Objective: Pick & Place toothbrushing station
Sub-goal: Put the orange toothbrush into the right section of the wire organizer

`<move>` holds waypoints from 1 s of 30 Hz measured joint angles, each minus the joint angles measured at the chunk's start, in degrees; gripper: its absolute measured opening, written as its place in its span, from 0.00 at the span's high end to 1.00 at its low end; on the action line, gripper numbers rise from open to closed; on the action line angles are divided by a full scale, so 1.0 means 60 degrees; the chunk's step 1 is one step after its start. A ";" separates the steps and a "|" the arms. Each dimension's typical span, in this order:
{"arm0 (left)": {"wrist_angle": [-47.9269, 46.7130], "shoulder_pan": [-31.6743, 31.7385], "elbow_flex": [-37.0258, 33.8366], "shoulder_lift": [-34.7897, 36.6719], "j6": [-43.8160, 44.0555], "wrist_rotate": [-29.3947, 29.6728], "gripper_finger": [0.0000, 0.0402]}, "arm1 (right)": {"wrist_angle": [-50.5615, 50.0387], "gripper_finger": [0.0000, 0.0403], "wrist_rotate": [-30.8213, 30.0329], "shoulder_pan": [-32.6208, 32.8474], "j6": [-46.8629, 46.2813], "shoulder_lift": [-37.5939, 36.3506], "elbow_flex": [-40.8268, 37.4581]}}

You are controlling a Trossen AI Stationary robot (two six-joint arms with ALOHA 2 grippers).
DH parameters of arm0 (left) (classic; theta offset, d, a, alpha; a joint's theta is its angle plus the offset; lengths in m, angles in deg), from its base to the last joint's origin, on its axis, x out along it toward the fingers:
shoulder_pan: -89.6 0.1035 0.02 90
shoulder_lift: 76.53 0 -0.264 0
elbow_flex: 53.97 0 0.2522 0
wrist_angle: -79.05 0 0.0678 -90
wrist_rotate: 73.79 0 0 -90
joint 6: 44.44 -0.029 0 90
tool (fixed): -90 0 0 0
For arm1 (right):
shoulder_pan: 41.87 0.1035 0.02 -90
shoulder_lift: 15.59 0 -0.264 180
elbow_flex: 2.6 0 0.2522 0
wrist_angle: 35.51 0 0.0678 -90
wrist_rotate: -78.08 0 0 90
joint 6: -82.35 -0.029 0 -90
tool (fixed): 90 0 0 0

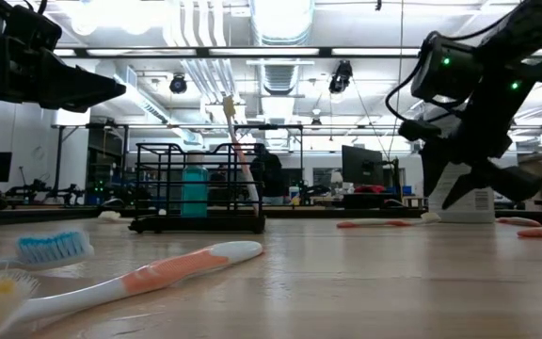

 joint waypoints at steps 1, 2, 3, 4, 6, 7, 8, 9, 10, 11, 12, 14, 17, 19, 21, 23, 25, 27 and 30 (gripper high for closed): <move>0.0000 0.0003 0.0000 0.0000 0.0000 -0.0003 0.54 | 0.0100 0.64 0.0003 -0.0064 0.0021 0.0000 -0.0056; -0.0002 0.0000 0.0000 0.0000 0.0000 -0.0004 0.53 | 0.0156 0.64 0.0016 -0.0130 0.0068 0.0000 -0.0089; 0.0000 0.0001 0.0000 0.0000 0.0001 -0.0002 0.54 | 0.0166 0.64 0.0041 -0.0202 0.0085 0.0000 -0.0094; 0.0000 0.0000 0.0000 0.0000 0.0000 -0.0002 0.54 | 0.0169 0.64 0.0077 -0.0280 0.0144 0.0000 -0.0097; 0.0000 0.0000 0.0000 0.0000 0.0002 -0.0004 0.54 | 0.0182 0.64 0.0156 -0.0445 0.0240 0.0000 -0.0097; -0.0002 0.0001 0.0000 0.0000 0.0000 0.0000 0.54 | 0.0185 0.64 0.0250 -0.0546 0.0271 0.0000 -0.0097; -0.0003 0.0001 0.0000 0.0000 0.0000 -0.0002 0.54 | 0.0184 0.64 0.0391 -0.0651 0.0357 0.0000 -0.0097; 0.0000 0.0001 0.0000 0.0000 0.0001 -0.0002 0.54 | 0.0193 0.64 0.0559 -0.0770 0.0467 0.0002 -0.0088; 0.0000 0.0001 0.0000 0.0000 0.0000 0.0000 0.54 | 0.0233 0.64 0.0686 -0.0870 0.0602 0.0056 -0.0073; -0.0004 0.0003 0.0000 0.0000 0.0000 -0.0004 0.54 | 0.0291 0.64 0.0752 -0.0963 0.0761 0.0120 -0.0044; -0.0004 0.0000 0.0000 0.0000 0.0004 -0.0004 0.54 | 0.0328 0.64 0.0764 -0.1044 0.0917 0.0184 -0.0014; -0.0002 0.0003 0.0000 0.0000 0.0002 -0.0003 0.54 | 0.0483 0.64 0.0778 -0.1191 0.1100 0.0388 0.0090; -0.0001 0.0001 0.0001 0.0000 0.0002 -0.0001 0.54 | 0.0541 0.64 0.1047 -0.1343 0.1228 0.0866 0.0308; -0.0001 0.0003 0.0000 0.0000 0.0001 -0.0004 0.54 | 0.0569 0.65 0.1356 -0.1406 0.1229 0.1252 0.0471; 0.0000 0.0003 0.0000 0.0000 0.0000 -0.0004 0.54 | 0.0541 0.66 0.1445 -0.1407 0.1235 0.1575 0.0610; 0.0000 0.0002 0.0000 0.0000 0.0000 -0.0004 0.54 | 0.0490 0.67 0.1405 -0.1406 0.1238 0.1808 0.0751; -0.0004 0.0003 0.0000 0.0000 0.0002 -0.0004 0.54 | 0.0438 0.67 0.1383 -0.1396 0.1249 0.1945 0.0838; -0.0003 0.0001 0.0001 0.0000 0.0000 -0.0002 0.54 | 0.0389 0.69 0.1383 -0.1399 0.1433 0.2000 0.0924; 0.0000 0.0001 0.0000 0.0000 0.0000 -0.0002 0.54 | 0.0355 0.71 0.1434 -0.1408 0.1902 0.1980 0.0961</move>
